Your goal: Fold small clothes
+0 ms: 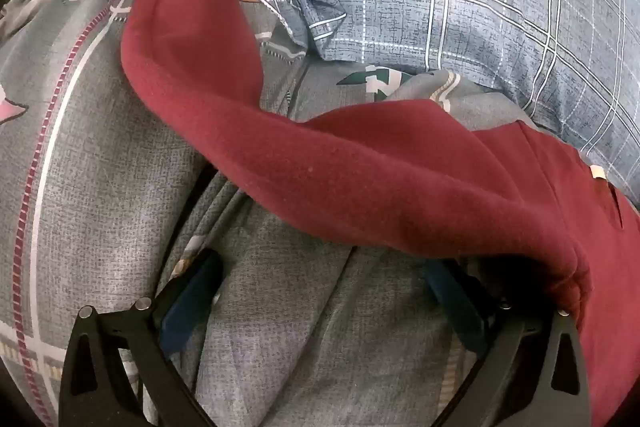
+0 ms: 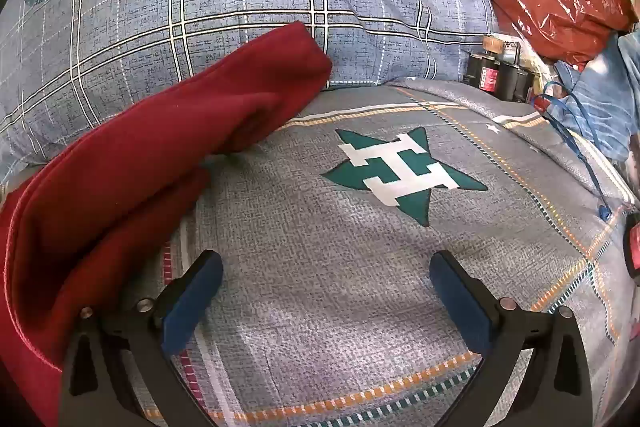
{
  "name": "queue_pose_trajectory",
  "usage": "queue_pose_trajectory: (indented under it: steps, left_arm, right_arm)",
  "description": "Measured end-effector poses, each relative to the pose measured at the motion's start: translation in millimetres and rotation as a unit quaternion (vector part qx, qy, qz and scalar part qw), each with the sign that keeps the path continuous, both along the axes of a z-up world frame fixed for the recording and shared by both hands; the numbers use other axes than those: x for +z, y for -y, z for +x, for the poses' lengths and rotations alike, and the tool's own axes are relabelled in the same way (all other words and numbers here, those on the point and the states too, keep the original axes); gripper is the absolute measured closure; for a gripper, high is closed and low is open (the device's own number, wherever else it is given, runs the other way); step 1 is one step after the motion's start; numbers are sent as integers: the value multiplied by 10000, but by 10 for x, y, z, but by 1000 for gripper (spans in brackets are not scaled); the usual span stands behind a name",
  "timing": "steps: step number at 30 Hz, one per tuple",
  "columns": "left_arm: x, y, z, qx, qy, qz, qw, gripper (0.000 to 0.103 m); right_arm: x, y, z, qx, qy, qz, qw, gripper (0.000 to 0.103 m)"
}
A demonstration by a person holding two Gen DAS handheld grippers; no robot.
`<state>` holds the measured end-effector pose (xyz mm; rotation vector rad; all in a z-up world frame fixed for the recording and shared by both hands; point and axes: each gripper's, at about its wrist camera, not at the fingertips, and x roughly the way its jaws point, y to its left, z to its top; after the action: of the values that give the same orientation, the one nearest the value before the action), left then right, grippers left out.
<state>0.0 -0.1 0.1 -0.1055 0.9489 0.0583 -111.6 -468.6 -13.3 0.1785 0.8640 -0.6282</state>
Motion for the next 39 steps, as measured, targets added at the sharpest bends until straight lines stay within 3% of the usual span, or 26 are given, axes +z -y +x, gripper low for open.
queue_pose_trajectory:
  steps: [11, 16, 19, 25, 28, 33, 39]
  left_arm:
    - [-7, -9, 13, -20, -29, -52, 10000, 1]
    - [57, 16, -8, -367, -335, 7, 9988, 2]
    - [186, 20, -124, -370, -385, 39, 9986, 10]
    - [593, 181, -543, -697, 19, 158, 9974, 10]
    - [791, 247, -777, -862, 158, 54, 9961, 10]
    - [999, 350, -1084, -1123, 262, -184, 9932, 10]
    - [1163, 530, -1352, -1501, 364, -159, 9879, 10]
  right_arm:
    - [0, 0, 0, 0, -4, -6, 10000, 0]
    - [0, 0, 1, 0, -6, -7, 10000, 0]
    - [2, -5, 13, -2, -38, -28, 10000, 0]
    - [66, -71, -68, 9, -147, 5, 9999, 0]
    - [171, -189, -220, 7, -266, -20, 9996, 0]
    - [600, -485, -604, 139, 22, -199, 9997, 0]
    - [1161, -752, -1026, 406, 321, 410, 9978, 0]
